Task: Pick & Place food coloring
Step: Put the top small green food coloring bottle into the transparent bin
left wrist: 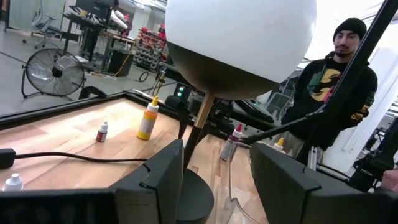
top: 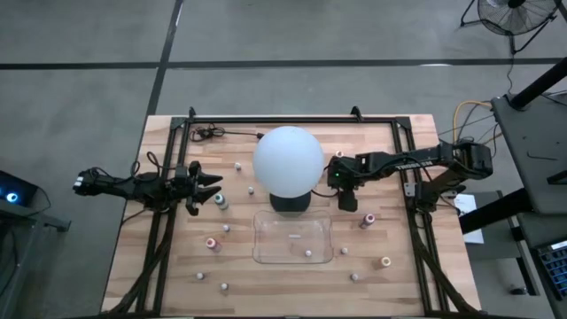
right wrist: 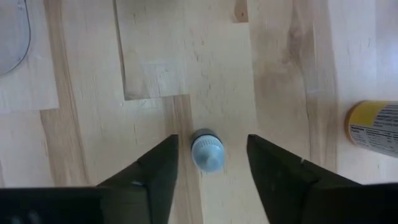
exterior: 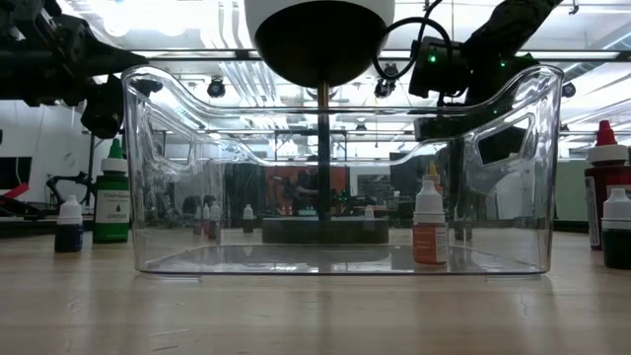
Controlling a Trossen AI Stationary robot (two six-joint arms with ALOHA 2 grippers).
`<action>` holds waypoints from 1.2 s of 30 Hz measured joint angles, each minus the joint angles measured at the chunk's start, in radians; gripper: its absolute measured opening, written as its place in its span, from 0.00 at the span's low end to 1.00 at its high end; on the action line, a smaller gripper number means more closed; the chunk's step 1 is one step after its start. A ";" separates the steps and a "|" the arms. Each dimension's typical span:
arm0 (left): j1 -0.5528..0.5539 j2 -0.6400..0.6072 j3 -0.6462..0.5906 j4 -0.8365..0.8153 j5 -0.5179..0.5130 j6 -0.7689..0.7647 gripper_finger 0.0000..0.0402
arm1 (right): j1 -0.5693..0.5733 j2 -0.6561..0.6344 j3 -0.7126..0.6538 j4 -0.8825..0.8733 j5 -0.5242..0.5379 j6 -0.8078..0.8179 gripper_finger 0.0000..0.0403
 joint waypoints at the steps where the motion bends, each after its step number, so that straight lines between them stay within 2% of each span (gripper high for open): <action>1: 0.000 0.000 0.000 0.000 0.000 0.000 0.40 | 0.000 0.000 0.000 -0.001 0.000 0.000 0.40; 6: 0.000 0.000 0.000 0.000 0.000 0.000 0.40 | 0.000 0.000 -0.010 -0.003 0.000 0.009 0.31; 17: 0.000 0.000 0.000 0.000 0.000 0.000 0.40 | 0.000 0.000 -0.019 0.001 0.000 0.019 0.19; 30: 0.000 0.000 0.000 0.001 0.000 0.000 0.40 | 0.000 -0.002 -0.019 0.000 -0.023 0.028 0.16; 36: 0.000 0.000 0.000 0.001 0.000 0.000 0.40 | 0.001 -0.047 -0.019 -0.015 -0.026 0.051 0.15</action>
